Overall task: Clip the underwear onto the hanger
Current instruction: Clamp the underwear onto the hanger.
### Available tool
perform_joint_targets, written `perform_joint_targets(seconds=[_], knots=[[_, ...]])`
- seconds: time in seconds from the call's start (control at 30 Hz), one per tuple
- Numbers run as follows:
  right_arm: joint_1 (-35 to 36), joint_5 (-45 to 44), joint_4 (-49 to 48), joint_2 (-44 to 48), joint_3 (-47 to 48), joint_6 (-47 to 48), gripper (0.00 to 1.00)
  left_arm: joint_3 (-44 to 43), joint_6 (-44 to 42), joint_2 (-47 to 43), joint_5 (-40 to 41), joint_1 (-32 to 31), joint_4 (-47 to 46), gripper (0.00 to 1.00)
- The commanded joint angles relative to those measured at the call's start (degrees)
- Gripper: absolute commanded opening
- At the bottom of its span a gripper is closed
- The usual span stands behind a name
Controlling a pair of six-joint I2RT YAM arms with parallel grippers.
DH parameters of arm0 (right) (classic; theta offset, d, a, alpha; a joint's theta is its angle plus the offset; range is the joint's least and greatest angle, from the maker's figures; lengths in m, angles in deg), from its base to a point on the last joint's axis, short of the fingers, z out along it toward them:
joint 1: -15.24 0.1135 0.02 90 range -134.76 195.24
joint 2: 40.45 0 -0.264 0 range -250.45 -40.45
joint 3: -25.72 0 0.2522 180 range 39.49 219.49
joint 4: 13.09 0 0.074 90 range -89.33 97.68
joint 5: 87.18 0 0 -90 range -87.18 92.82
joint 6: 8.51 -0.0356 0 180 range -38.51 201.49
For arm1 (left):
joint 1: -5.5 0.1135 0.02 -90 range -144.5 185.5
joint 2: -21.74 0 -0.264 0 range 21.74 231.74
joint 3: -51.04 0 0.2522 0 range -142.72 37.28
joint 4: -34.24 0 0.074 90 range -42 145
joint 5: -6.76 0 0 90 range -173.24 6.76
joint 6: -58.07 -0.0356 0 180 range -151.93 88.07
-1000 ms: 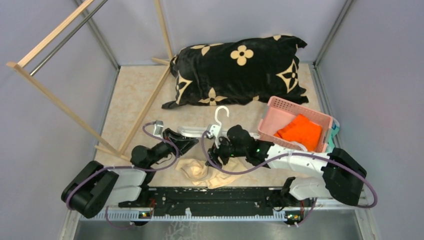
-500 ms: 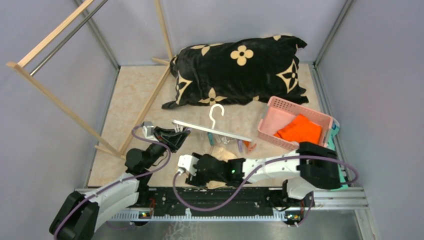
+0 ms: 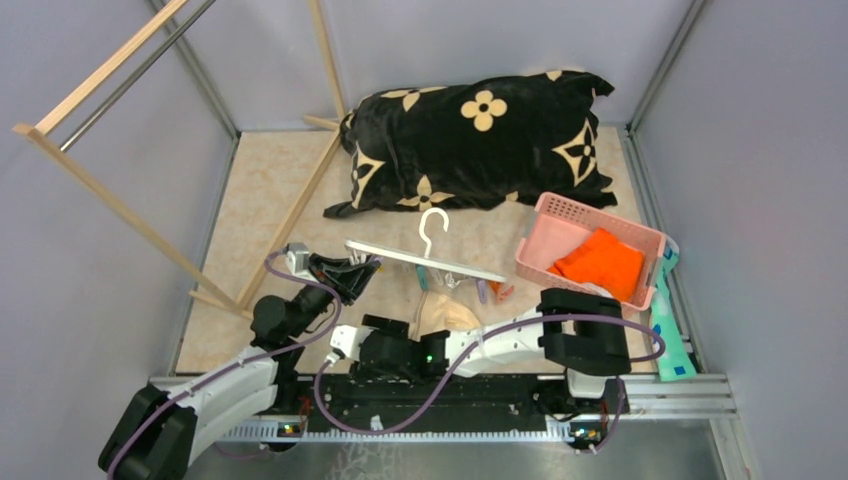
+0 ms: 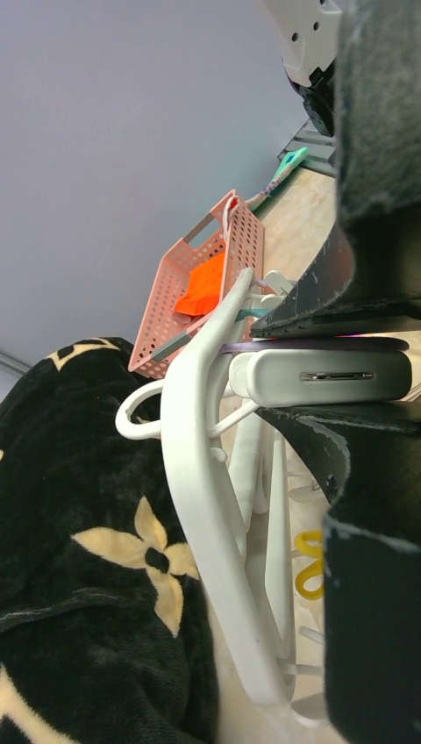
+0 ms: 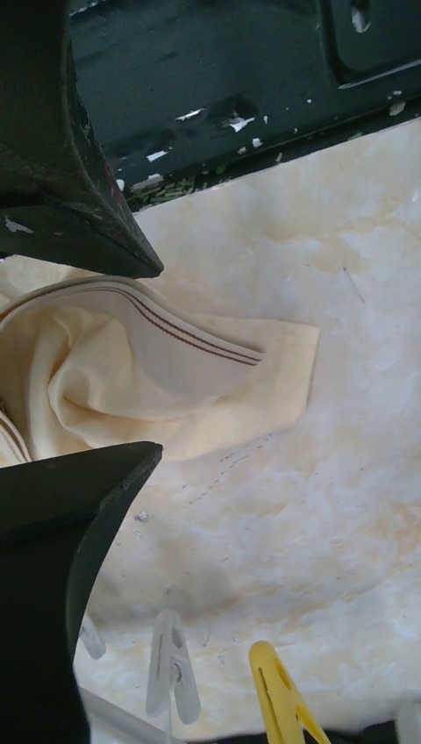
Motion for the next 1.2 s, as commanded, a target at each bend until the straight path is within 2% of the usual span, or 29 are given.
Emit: perform_joint_targets(seconds=[0.0,0.2,0.37,0.47,0.73,0.83,0.93,1.07,1.13,1.17], knots=[[2.44,-2.71,1.12,-0.06,2.73,-0.76,0.69,0.59,0.25,-0.48,0.48,-0.17,-4.20,0.00],[4.72,-7.22,4.45,-2.16,3.36,-2.93,0.69,0.84,0.48,-0.23,0.50,-0.13,-4.61,0.00],[4.66,-10.40,5.32,-1.83,2.30,-4.14,0.62,0.80,0.50,-0.64,0.39,-0.17,-4.46,0.00],[4.67,-10.20,5.28,-1.50,1.87,-4.18,0.53,0.80,0.48,-0.66,0.49,-0.14,-4.35,0.00],[3.66,-8.84,3.80,0.79,-0.27,-6.42,0.11,0.85,0.66,-0.49,0.25,-0.10,-4.35,0.00],[2.16,-6.79,1.88,3.40,-2.17,-7.51,0.00,0.72,0.79,-0.38,0.27,-0.11,-4.43,0.00],[-0.16,-1.70,-0.75,7.75,-3.99,-8.91,0.00,0.63,1.00,-0.38,0.20,-0.11,-4.43,0.00],[-2.37,2.98,-1.44,8.48,-4.54,-9.24,0.00,0.66,1.02,-0.32,0.11,-0.13,-4.43,0.00],[-2.36,3.09,0.34,7.19,-3.46,-8.96,0.08,0.79,1.19,-0.31,0.16,-0.13,-4.43,0.00],[-2.36,3.07,1.28,6.57,-2.89,-8.74,0.16,0.74,1.19,-0.36,0.13,-0.17,-4.43,0.00]])
